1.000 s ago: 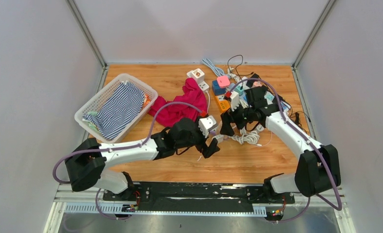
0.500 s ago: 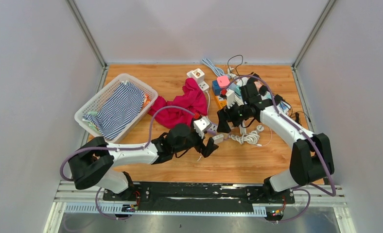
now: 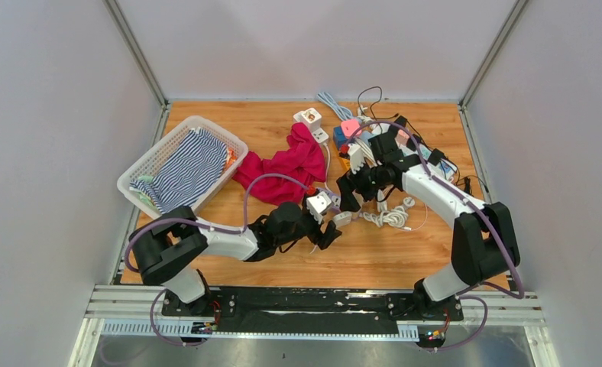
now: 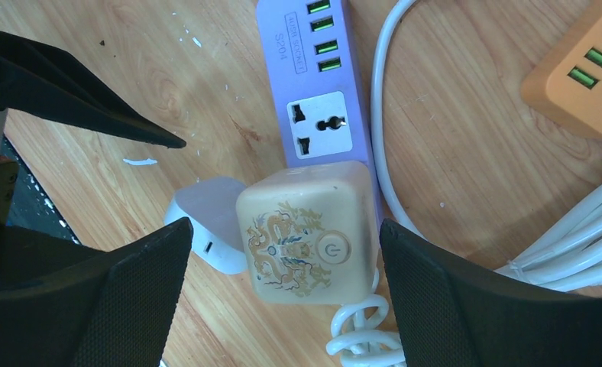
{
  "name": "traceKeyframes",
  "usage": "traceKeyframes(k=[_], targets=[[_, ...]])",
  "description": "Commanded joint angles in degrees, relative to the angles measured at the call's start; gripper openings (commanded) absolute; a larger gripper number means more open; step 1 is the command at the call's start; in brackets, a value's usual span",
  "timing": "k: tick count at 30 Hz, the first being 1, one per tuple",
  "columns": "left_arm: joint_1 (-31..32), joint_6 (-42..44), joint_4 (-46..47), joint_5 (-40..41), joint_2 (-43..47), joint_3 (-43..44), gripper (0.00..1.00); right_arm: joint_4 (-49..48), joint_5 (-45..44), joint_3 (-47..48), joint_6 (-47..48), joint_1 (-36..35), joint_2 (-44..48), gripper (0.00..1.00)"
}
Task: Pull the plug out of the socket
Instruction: Remove the plug from the socket.
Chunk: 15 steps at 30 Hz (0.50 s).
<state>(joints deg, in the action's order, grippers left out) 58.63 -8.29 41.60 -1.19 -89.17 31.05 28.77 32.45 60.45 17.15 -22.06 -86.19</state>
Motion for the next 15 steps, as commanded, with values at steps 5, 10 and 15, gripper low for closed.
traceKeyframes(k=[5,10,15], targets=[[-0.05,3.73,8.59,2.74,-4.71,-0.05,0.76,2.22,-2.25,2.05,1.39,-2.21,-2.41,0.91],[-0.07,3.84,12.79,3.49,-6.56,-0.6,0.71,2.34,-2.56,2.13,1.55,-2.26,-2.88,0.9],[-0.08,3.48,18.59,2.85,-9.8,-1.28,0.67,2.43,-2.83,2.05,1.62,-2.28,-3.23,0.9]])
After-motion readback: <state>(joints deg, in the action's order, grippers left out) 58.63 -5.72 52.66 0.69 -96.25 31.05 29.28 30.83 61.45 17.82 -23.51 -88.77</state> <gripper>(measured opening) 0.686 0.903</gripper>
